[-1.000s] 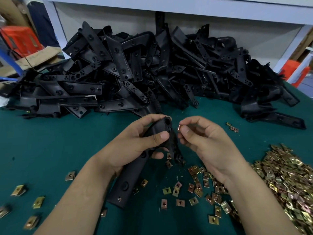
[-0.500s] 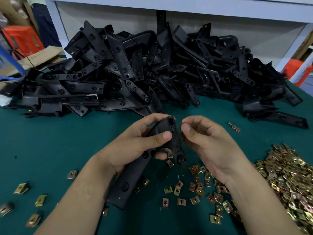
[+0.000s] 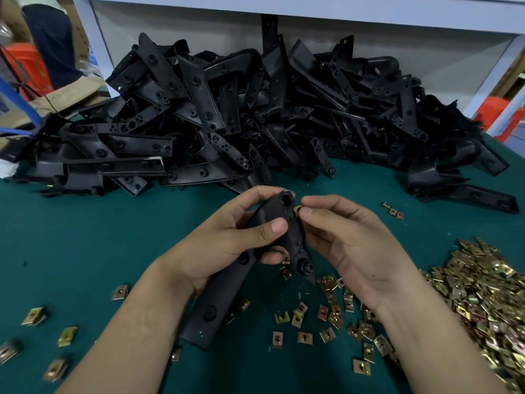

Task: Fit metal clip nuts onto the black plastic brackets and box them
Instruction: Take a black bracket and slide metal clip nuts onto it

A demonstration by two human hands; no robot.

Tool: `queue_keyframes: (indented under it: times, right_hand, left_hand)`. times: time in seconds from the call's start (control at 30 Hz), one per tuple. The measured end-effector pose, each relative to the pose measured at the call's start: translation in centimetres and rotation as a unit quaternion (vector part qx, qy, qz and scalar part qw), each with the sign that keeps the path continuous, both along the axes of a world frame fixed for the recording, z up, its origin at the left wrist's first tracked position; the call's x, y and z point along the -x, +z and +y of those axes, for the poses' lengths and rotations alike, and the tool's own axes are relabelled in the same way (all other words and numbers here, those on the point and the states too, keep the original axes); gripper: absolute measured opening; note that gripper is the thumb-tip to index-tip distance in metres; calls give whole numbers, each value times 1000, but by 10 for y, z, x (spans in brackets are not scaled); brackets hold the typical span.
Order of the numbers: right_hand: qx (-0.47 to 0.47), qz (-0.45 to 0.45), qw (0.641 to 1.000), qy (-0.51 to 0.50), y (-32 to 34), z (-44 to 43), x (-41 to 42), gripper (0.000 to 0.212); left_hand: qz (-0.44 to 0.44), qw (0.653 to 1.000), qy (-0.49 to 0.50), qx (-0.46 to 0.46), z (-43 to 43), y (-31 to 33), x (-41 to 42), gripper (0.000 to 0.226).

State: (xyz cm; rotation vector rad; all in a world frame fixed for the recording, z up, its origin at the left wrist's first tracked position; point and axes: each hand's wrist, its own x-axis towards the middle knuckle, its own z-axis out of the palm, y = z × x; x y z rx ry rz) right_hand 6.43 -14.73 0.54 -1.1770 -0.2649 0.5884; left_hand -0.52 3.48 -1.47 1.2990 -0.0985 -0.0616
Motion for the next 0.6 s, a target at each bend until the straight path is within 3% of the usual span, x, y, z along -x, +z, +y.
queue_keyframes:
  times: [0.33,0.6]
  right_hand:
    - [5,25,999,-22,-1,6,8,20]
    - [15,20,999,21,-2,8,13,27]
  left_hand:
    - [-13,999,20,-22,-2,1,0,35]
    - [2,999,12,-49,1,-3,0,40]
